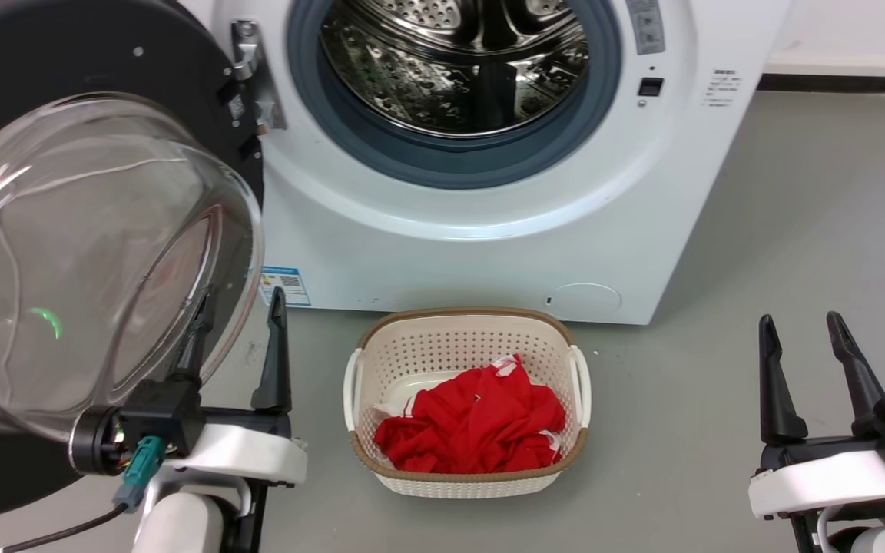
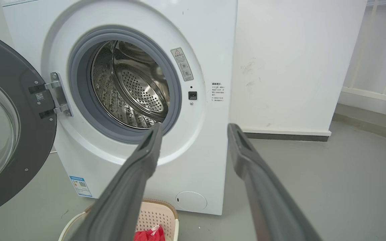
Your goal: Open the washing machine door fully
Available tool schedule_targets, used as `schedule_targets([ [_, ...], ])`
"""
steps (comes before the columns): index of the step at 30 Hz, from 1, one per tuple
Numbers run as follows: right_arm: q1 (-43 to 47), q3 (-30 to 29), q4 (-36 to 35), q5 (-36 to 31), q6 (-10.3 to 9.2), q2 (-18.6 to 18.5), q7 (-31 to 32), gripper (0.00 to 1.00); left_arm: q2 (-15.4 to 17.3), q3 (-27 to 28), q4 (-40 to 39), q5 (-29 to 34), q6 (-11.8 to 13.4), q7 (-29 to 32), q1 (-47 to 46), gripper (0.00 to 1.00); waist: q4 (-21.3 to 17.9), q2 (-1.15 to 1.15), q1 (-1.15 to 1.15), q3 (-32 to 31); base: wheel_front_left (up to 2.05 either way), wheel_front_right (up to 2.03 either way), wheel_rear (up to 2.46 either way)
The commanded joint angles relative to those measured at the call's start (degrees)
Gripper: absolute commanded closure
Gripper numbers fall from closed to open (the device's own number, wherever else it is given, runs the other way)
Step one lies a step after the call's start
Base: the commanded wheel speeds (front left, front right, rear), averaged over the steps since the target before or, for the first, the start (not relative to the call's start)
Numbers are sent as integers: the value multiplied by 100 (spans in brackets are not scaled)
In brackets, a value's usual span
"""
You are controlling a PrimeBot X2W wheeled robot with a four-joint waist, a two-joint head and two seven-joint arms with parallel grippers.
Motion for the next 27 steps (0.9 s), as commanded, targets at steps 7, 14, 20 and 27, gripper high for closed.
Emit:
schedule_targets([
  [7,151,7,-108,17,-4,6,66,0,-138,59,156,235,-53,-14,-100,0,-237,0,0,18,0,0,0],
  [14,185,60,63,78,-4,6,-1,0,-190,147,295,331,-110,-14,-44,0,-249,0,0,36,0,0,0],
  [20,119,57,122,84,-4,6,-41,0,-217,224,353,374,-166,-14,-68,0,-274,0,0,48,0,0,0],
  [27,108,68,156,102,-4,6,-59,0,-241,281,385,439,-201,-14,-53,0,-297,0,0,40,0,0,0],
])
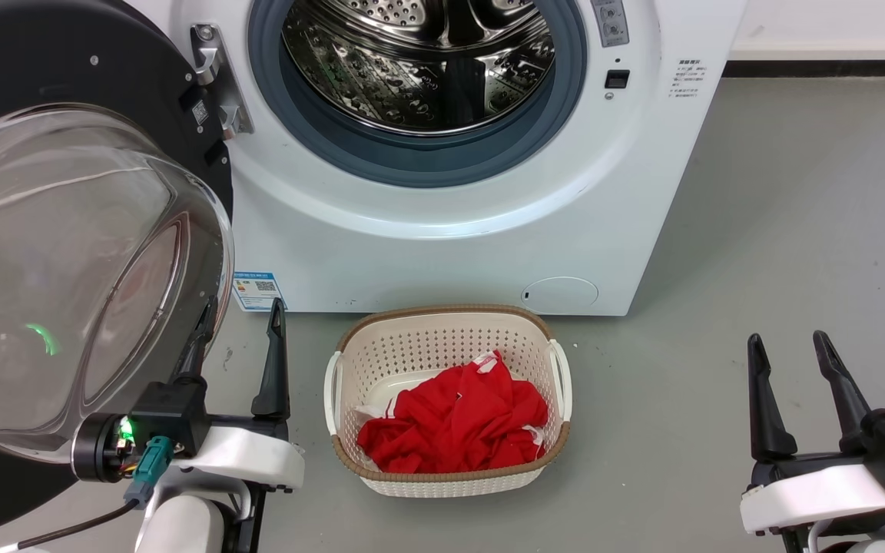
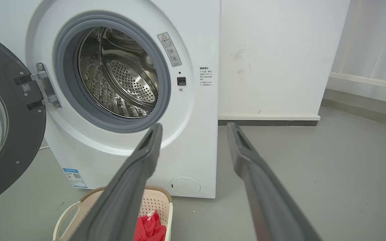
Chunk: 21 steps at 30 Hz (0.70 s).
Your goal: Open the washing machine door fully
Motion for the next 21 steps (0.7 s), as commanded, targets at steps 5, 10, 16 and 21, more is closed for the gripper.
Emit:
schedule_targets([
  [5,-9,15,32,39,-4,6,-26,0,-29,48,39,52,-43,-14,22,0,-5,0,0,6,0,0,0],
  [10,-26,16,53,48,-4,6,-48,0,-51,74,54,71,-66,-14,23,0,-9,0,0,11,0,0,0],
  [16,31,16,150,52,0,2,-13,100,-76,81,172,31,-88,18,60,100,-21,0,0,-1,0,0,0],
  [21,20,27,238,605,0,-8,85,100,-107,191,287,-470,-131,205,61,100,-23,0,0,-14,0,0,0],
])
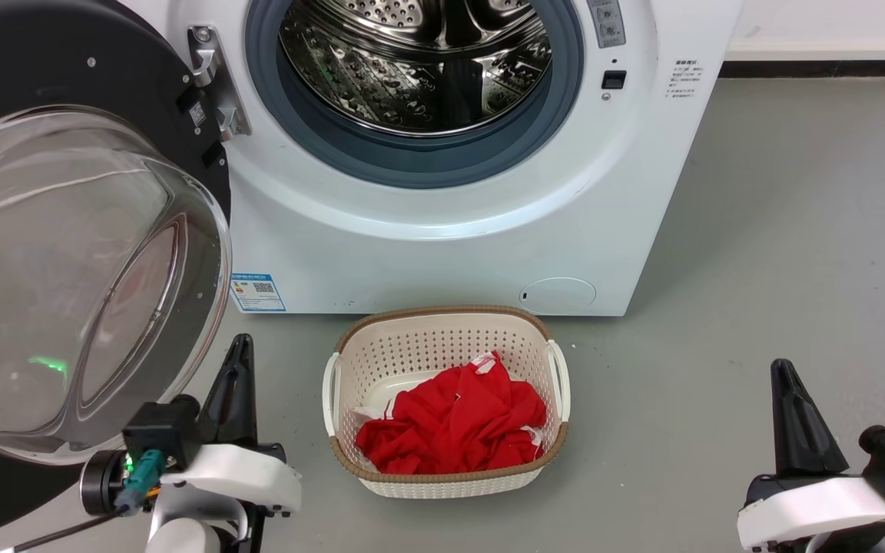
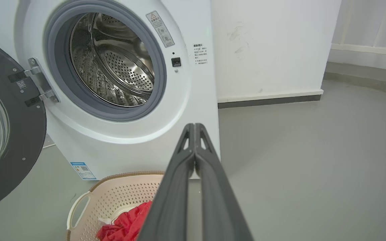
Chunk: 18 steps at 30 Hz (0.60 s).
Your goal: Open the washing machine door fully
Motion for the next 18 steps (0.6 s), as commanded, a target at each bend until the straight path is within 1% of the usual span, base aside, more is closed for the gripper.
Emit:
schedule_targets([
  [1,-111,6,-56,311,0,-19,56,100,-4,67,-59,-278,-24,61,-136,100,0,0,0,-5,0,0,0],
  [18,-275,16,166,2189,-1,-77,417,100,-78,246,-31,-2065,-178,466,-68,100,-9,0,0,-54,0,0,0],
])
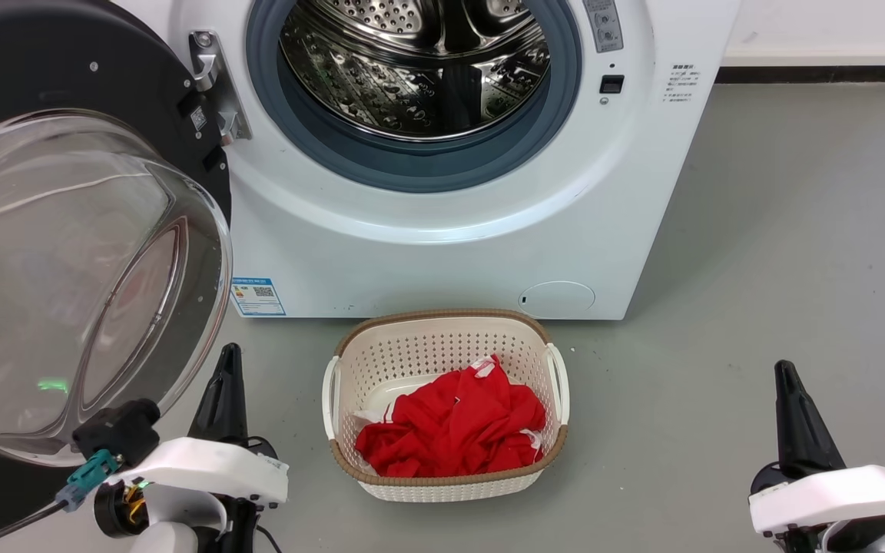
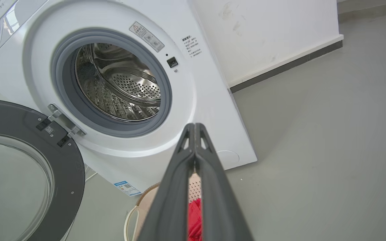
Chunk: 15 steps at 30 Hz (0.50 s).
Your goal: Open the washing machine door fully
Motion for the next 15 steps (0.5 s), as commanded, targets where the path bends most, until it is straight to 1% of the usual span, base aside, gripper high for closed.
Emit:
schedule_targets([
  [1,-149,-1,-43,266,-1,-46,37,100,10,53,-56,-252,-34,52,-75,100,-1,0,0,-5,0,0,0],
  [5,-185,-3,0,649,-1,-54,113,100,-6,98,-42,-619,-63,140,-70,100,-3,0,0,-16,0,0,0],
  [6,-209,-4,32,923,-1,-59,170,100,-17,129,-31,-883,-90,207,-66,100,-4,0,0,-25,0,0,0],
  [15,-265,-13,120,1692,-1,-71,332,100,-49,221,1,-1620,-154,390,-54,100,-9,0,0,-51,0,0,0],
])
